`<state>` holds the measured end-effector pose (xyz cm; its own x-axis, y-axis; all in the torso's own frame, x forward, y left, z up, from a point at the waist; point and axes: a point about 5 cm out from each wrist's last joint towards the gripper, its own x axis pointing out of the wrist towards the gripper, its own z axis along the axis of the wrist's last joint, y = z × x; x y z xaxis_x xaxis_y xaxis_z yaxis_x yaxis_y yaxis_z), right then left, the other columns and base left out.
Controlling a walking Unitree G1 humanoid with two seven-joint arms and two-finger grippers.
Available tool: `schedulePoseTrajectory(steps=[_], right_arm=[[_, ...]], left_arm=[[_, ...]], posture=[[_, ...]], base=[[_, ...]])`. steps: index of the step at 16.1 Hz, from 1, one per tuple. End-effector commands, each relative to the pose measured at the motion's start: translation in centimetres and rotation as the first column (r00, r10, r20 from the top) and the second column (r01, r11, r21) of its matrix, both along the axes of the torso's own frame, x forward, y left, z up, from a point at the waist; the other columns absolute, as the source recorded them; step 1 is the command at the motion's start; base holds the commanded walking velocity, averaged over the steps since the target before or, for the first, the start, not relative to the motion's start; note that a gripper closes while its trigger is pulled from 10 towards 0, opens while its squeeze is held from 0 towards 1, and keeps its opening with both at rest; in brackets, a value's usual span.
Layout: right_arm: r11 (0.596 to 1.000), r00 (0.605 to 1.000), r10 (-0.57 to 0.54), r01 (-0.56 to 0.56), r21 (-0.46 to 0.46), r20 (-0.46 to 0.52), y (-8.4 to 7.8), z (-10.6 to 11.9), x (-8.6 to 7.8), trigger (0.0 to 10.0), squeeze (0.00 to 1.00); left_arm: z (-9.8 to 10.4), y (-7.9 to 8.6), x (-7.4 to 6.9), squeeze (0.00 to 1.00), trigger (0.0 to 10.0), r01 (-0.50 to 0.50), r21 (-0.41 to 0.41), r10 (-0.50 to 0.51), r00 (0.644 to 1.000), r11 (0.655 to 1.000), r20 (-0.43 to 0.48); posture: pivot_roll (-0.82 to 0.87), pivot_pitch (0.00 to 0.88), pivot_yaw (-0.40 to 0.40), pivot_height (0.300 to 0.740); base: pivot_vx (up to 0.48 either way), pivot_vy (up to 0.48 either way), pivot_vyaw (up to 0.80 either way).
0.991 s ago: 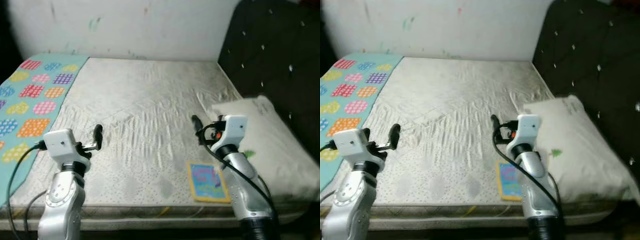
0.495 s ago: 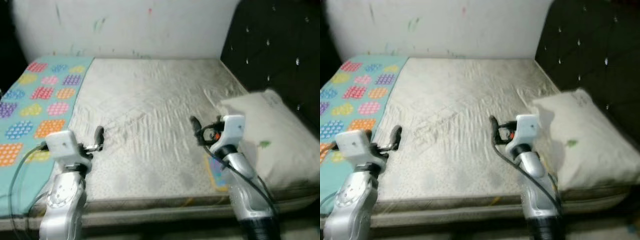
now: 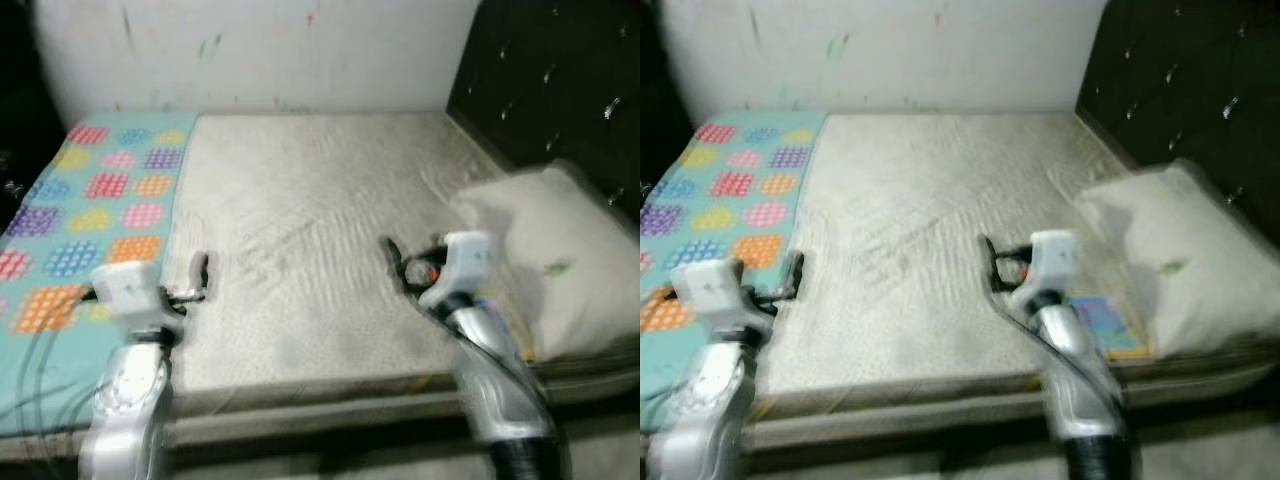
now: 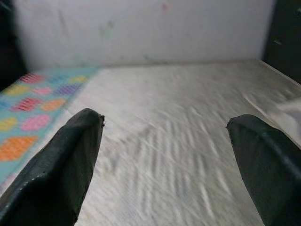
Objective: Clean up the room
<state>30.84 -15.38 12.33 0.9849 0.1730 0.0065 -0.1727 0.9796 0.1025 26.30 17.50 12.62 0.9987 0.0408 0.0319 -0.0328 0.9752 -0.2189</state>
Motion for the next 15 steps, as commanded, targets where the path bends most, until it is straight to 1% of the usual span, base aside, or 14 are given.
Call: schedulePoseTrajectory(steps=[1, 9, 10, 13, 15], right_arm=[[1.0, 1.0, 0.007, -0.007, 0.008, 0.021, 0.38, 0.64, 0.24, 10.0, 0.0], [1.0, 1.0, 0.012, -0.012, -0.004, 0.016, 0.22, 0.57, 0.27, 10.0, 0.0], [1.0, 1.0, 0.013, -0.013, -0.005, 0.016, 0.23, 0.57, 0.27, 10.0, 0.0], [1.0, 1.0, 0.015, -0.015, -0.008, 0.014, 0.23, 0.55, 0.22, 10.0, 0.0], [1.0, 1.0, 0.019, -0.019, -0.007, 0.012, 0.25, 0.48, 0.18, 10.0, 0.0]], left_arm=[[0.17, 0.6, 0.01, 0.0, 10.0, -0.019, 0.017, 0.019, 1.0, 1.0, -0.001], [0.12, 0.54, 0.1, 0.0, 10.0, -0.027, 0.009, 0.027, 1.0, 1.0, -0.003], [0.13, 0.58, 0.1, 0.0, 10.0, -0.03, 0.02, 0.03, 1.0, 0.999, -0.004], [0.5, 0.22, 0.03, 0.0, 10.0, 0.016, 0.008, -0.016, 0.999, 1.0, 0.033], [0.56, 0.09, -0.05, 0.0, 10.0, 0.024, 0.012, -0.024, 0.999, 1.0, 0.035]], posture=[[-0.02, 0.0, -0.025, 0.74], [-0.02, 0.0, -0.03, 0.74], [-0.02, 0.0, -0.03, 0.74], [-0.03, 0.0, -0.027, 0.74], [-0.03, 0.0, -0.027, 0.74]], base=[[0.0, 0.45, 0.0], [0.0, 0.462, 0.0], [0.0, 0.0, 0.0], [0.0, 0.0, 0.0], [0.287, 0.0, 0.0]])
